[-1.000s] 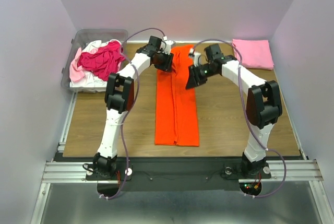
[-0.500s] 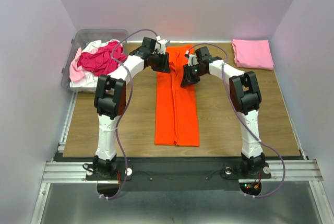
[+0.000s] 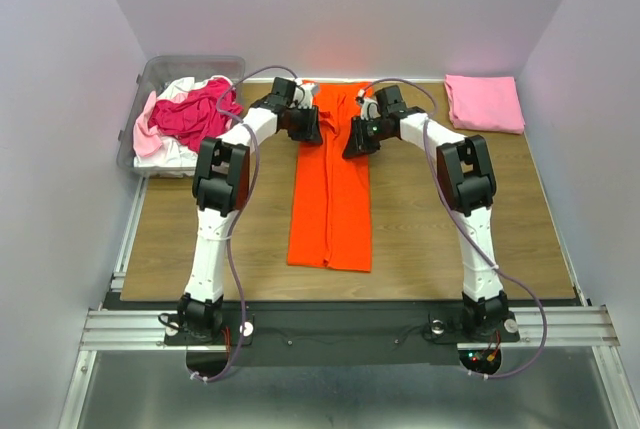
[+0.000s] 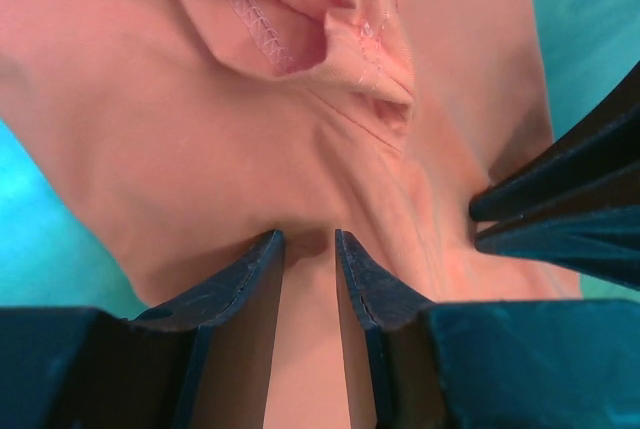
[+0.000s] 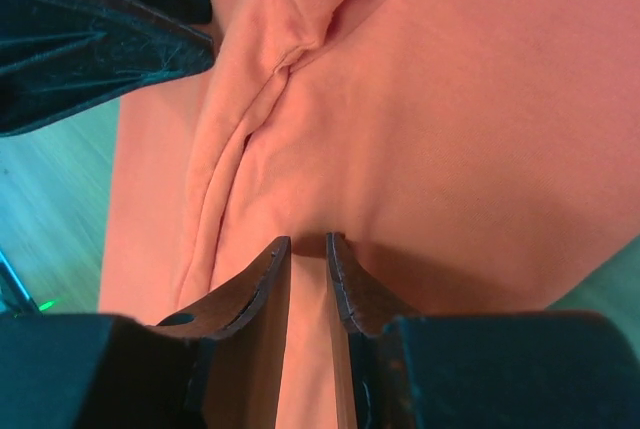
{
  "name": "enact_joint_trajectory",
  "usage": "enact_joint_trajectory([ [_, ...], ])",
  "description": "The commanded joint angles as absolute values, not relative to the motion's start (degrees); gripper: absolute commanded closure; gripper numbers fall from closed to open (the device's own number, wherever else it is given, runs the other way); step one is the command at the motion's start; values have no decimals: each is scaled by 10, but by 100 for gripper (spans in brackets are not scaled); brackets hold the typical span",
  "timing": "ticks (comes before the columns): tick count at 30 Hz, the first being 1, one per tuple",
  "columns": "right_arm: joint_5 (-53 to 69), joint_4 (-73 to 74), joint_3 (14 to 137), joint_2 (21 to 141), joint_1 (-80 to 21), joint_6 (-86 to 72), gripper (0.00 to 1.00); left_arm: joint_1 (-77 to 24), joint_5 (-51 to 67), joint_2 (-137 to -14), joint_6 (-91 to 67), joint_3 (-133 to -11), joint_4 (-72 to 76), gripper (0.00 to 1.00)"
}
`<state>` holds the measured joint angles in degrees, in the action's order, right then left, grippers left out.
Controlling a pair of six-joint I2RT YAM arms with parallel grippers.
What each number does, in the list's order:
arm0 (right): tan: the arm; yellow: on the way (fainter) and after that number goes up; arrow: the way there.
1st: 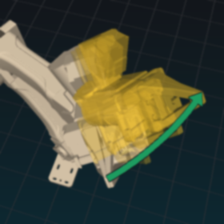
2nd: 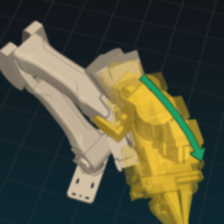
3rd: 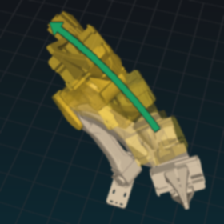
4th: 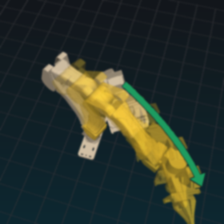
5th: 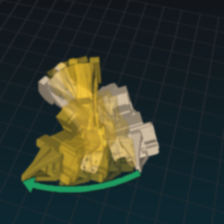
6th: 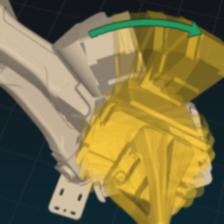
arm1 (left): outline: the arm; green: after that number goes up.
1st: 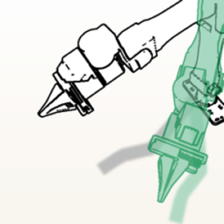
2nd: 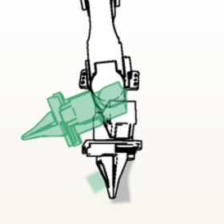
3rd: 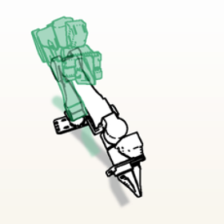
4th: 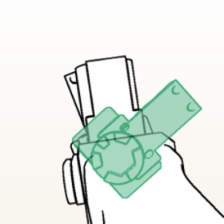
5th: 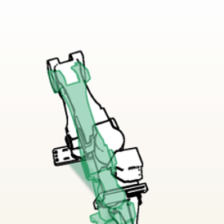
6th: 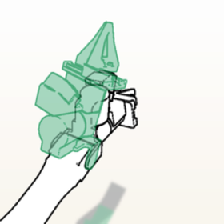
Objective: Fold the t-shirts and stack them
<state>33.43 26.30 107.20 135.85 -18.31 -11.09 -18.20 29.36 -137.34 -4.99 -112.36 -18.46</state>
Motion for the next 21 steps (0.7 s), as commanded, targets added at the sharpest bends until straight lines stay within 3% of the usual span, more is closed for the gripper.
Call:
enact_joint_trajectory([
  [1,288,248,1107,1400,-171,-107,73,-174,286,-1403,-30,-1164,-197,61],
  [9,257,246,1153,1419,-156,-91,73,-171,293,-1423,-22,-1210,-192,59],
  [14,278,247,1161,1394,-156,-77,66,-168,303,-1429,-4,-1256,-202,55],
  [18,367,250,1114,1310,-164,-49,40,-157,354,-1370,61,-1274,-224,47],
  [19,380,251,1101,1284,-170,-41,21,-156,367,-1348,75,-1266,-223,45],
  [21,396,264,1074,1217,-175,-8,11,-156,379,-1272,113,-1221,-220,38],
])
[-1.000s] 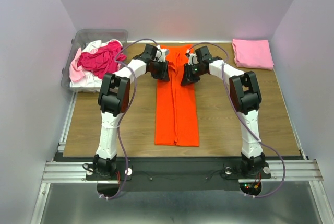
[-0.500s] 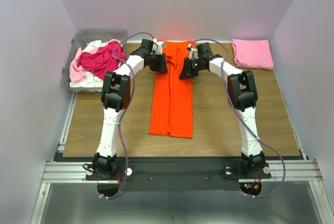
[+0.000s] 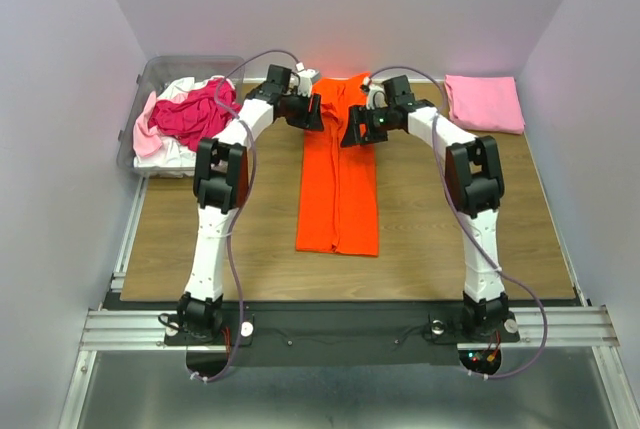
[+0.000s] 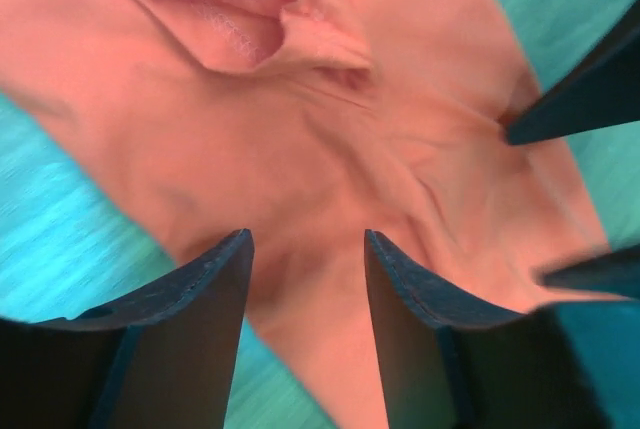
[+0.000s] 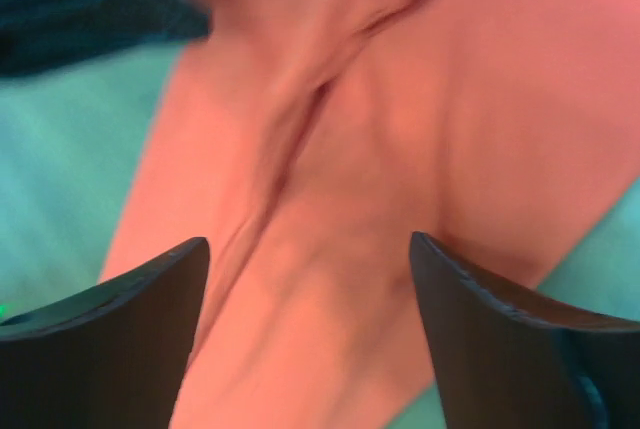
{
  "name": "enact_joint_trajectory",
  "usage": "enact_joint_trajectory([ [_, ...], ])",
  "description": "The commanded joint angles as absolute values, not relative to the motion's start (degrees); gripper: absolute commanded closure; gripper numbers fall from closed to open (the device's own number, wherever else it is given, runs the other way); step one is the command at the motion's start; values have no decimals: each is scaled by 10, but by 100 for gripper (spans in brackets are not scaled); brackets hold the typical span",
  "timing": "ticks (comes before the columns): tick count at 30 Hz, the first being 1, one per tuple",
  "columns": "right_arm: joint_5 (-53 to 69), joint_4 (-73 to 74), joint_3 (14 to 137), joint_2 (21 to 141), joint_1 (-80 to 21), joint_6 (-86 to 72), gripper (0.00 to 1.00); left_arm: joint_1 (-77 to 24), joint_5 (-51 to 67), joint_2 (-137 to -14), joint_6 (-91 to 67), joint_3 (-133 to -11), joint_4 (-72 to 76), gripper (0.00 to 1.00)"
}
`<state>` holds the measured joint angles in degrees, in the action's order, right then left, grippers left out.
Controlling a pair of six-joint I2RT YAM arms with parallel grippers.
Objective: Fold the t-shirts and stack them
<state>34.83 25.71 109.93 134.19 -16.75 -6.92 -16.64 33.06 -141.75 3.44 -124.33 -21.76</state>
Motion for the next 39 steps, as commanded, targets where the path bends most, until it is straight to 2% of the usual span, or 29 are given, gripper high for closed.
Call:
enact_joint_trajectory([
  [1,395,268,1047,1196,-179,8,9,-156,382,-1242,145,-1196,-211,37],
  [5,371,298,976,1094,-185,98,9,-156,387,-1085,233,-1045,-163,29],
  [8,320,328,913,1009,-199,221,10,-154,388,-948,277,-943,-137,28],
  [9,296,331,893,989,-206,245,10,-154,390,-924,280,-901,-126,23],
  [12,286,327,831,911,-208,284,1,-154,367,-845,242,-841,-93,1],
  [15,290,330,801,880,-207,268,1,-154,379,-797,277,-768,-84,1],
  [17,311,347,787,865,-207,304,0,-154,449,-779,349,-751,-134,1],
  [19,341,411,746,848,-224,389,5,-160,475,-759,433,-697,-199,12],
  [20,316,406,713,835,-238,424,9,-165,475,-727,445,-666,-198,14],
  [23,293,374,605,769,-266,463,12,-189,472,-653,536,-541,-198,17],
  [25,282,345,563,730,-299,475,15,-213,468,-618,577,-463,-199,24],
  [27,275,329,515,716,-325,475,21,-242,452,-586,621,-419,-198,33],
  [28,264,301,486,711,-351,469,25,-274,431,-583,637,-384,-196,34],
  [33,246,206,417,727,-404,483,35,-342,390,-624,630,-334,-150,37],
  [39,232,150,392,777,-426,492,41,-352,383,-700,626,-357,-121,41],
])
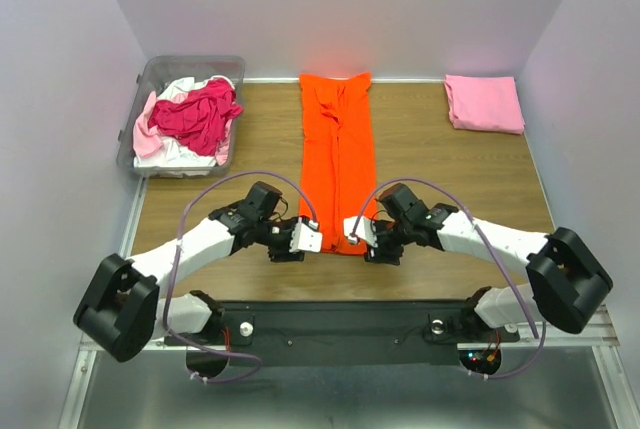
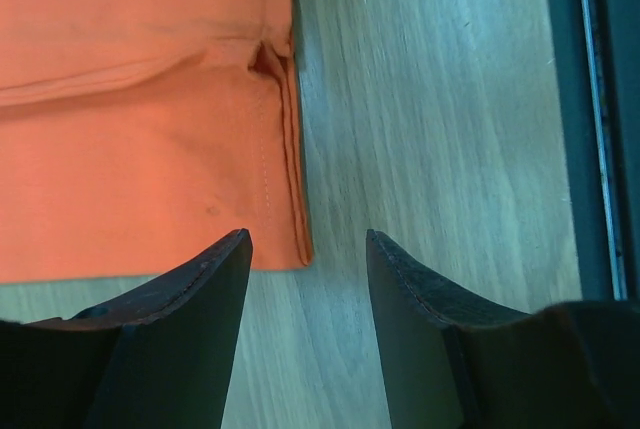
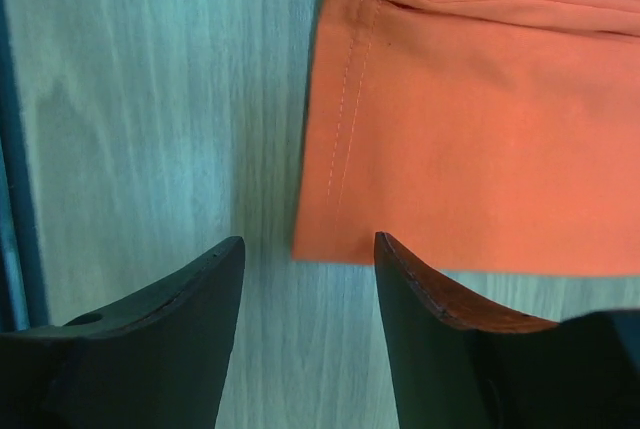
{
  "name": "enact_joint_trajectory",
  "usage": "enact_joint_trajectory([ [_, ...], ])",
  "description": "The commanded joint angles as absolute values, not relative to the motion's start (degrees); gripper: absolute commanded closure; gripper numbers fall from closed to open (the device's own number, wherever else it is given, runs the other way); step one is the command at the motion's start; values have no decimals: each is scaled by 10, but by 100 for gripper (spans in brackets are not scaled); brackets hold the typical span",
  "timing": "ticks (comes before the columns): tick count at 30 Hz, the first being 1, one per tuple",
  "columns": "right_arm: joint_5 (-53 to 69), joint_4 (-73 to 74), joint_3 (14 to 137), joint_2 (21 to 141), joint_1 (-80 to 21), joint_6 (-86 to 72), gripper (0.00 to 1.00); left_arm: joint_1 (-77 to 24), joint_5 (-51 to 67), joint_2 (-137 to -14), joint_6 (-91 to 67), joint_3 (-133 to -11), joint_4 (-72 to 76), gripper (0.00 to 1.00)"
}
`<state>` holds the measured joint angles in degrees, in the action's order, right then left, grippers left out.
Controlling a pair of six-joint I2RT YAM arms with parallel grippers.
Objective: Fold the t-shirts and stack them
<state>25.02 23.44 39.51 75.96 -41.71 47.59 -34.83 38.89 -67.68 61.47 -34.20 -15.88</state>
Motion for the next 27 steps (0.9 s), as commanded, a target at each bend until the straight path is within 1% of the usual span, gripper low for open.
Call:
enact_joint_trajectory([
  [1,229,145,387,783,-428,493,41,-353,381,-707,628,-359,-119,41],
  [5,224,133,376,805,-429,500,49,-359,373,-752,639,-366,-113,46],
  [12,206,111,357,824,-430,500,50,-360,354,-801,630,-377,-112,46],
  [13,205,111,353,827,-430,500,53,-361,352,-808,629,-378,-112,47],
  [14,203,110,353,828,-430,502,55,-361,351,-808,629,-378,-113,49],
  [16,200,109,345,828,-432,504,59,-362,349,-819,626,-381,-113,55],
  [17,200,109,341,827,-432,506,62,-362,347,-824,625,-381,-113,62],
  [20,193,108,336,824,-434,505,70,-363,351,-827,621,-387,-113,71],
  [21,192,109,334,818,-434,503,72,-362,352,-824,619,-388,-113,79],
  [22,188,109,331,814,-435,501,74,-362,353,-823,615,-392,-113,82],
  [23,187,110,330,810,-435,499,77,-363,358,-821,613,-392,-115,85],
  [24,186,112,330,801,-436,495,84,-362,359,-816,610,-393,-116,92],
  [25,185,112,330,796,-437,493,84,-362,360,-812,610,-394,-118,96],
  [26,185,113,330,792,-438,488,91,-362,364,-807,605,-395,-120,100],
  [27,183,118,331,789,-439,483,94,-363,366,-802,601,-396,-123,100],
])
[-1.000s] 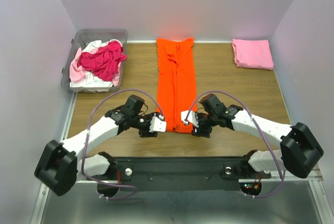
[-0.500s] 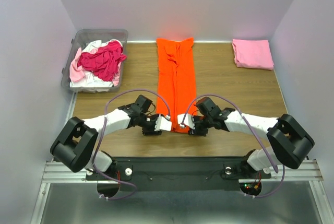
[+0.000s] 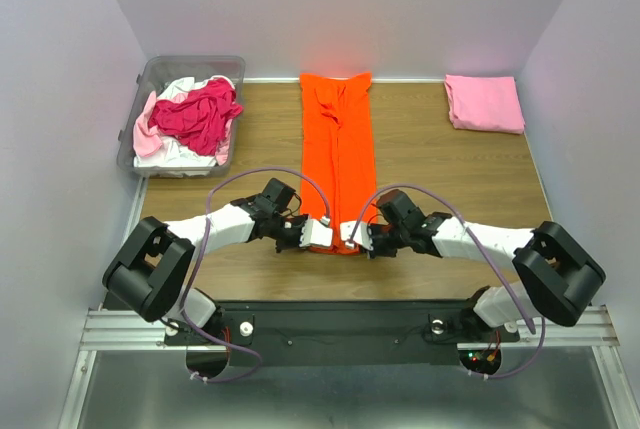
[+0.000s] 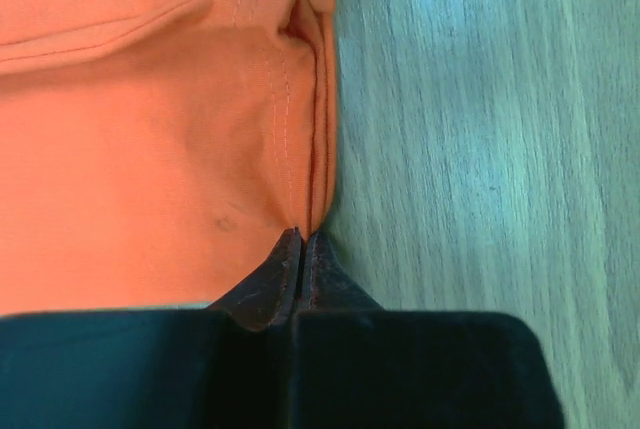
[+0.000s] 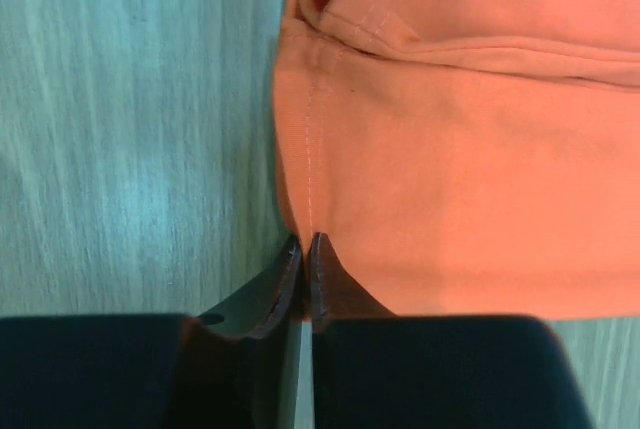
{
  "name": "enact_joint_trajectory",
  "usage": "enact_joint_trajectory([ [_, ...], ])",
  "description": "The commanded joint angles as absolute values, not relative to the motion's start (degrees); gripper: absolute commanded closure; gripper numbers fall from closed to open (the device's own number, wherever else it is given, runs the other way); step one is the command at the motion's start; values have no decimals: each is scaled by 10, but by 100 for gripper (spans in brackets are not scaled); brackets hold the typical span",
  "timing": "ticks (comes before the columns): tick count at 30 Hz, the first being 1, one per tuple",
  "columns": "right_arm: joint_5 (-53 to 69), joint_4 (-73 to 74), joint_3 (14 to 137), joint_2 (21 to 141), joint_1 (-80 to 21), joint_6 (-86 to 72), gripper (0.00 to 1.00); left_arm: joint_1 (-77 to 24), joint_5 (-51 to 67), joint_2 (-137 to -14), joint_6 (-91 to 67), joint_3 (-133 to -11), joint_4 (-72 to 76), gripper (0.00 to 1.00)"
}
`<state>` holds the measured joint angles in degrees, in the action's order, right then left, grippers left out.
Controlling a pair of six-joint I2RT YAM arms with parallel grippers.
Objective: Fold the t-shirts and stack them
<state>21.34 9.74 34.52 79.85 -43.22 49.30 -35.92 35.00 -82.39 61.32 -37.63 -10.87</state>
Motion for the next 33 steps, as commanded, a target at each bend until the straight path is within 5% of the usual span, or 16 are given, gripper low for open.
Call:
enact_joint_trajectory([
  [1,183,122,333,781,-441,480,96,-362,368,-796,599,-396,-125,100],
  [16,167,257,399,673,-463,411,99,-380,431,-670,557,-422,-263,100],
  [33,229,254,576,833,-322,538,99,-290,400,-834,649,-602,-192,100],
])
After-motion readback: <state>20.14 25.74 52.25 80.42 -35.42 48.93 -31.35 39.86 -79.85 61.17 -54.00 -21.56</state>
